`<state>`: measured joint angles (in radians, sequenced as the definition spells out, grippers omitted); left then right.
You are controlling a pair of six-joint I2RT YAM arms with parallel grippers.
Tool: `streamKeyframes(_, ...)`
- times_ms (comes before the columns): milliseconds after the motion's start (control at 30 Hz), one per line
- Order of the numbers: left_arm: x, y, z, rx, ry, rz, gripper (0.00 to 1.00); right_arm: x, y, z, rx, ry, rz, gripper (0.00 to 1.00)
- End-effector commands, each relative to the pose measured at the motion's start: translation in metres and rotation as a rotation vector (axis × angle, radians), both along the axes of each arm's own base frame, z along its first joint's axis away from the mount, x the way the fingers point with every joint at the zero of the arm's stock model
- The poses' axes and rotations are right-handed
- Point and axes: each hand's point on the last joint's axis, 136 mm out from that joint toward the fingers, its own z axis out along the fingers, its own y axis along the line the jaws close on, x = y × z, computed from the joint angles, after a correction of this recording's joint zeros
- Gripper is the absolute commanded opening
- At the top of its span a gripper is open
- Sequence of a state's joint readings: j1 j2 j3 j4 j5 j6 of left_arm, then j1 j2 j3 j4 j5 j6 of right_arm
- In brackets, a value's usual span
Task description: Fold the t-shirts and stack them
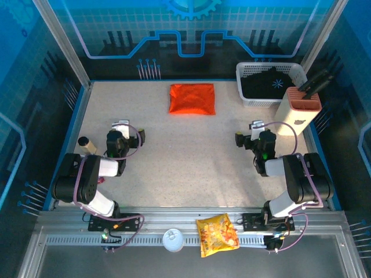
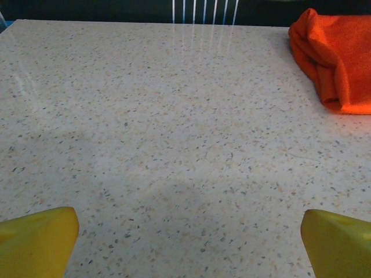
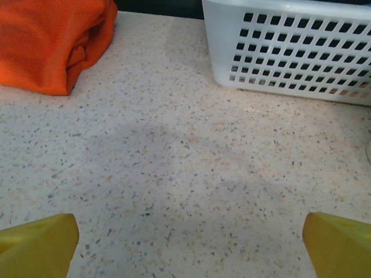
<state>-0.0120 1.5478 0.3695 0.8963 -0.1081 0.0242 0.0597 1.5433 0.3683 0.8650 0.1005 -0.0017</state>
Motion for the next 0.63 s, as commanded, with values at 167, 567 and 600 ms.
streamKeyframes(167,0.0064,-0.0037,0.0087,-0.037,-0.03,-0.022,0.99,0.0097,-0.002,0.0192,0.016,-0.07,-0.014,1.0)
streamKeyframes(567,0.0063,-0.004,0.0089,-0.037,-0.031,-0.024,0.99,0.0098,-0.0019,0.0189,0.014,-0.068,-0.015,1.0)
streamKeyframes(600,0.0064,-0.0041,0.0088,-0.038,-0.03,-0.024,0.99,0.0099,-0.0018,0.0192,0.013,-0.069,-0.014,1.0)
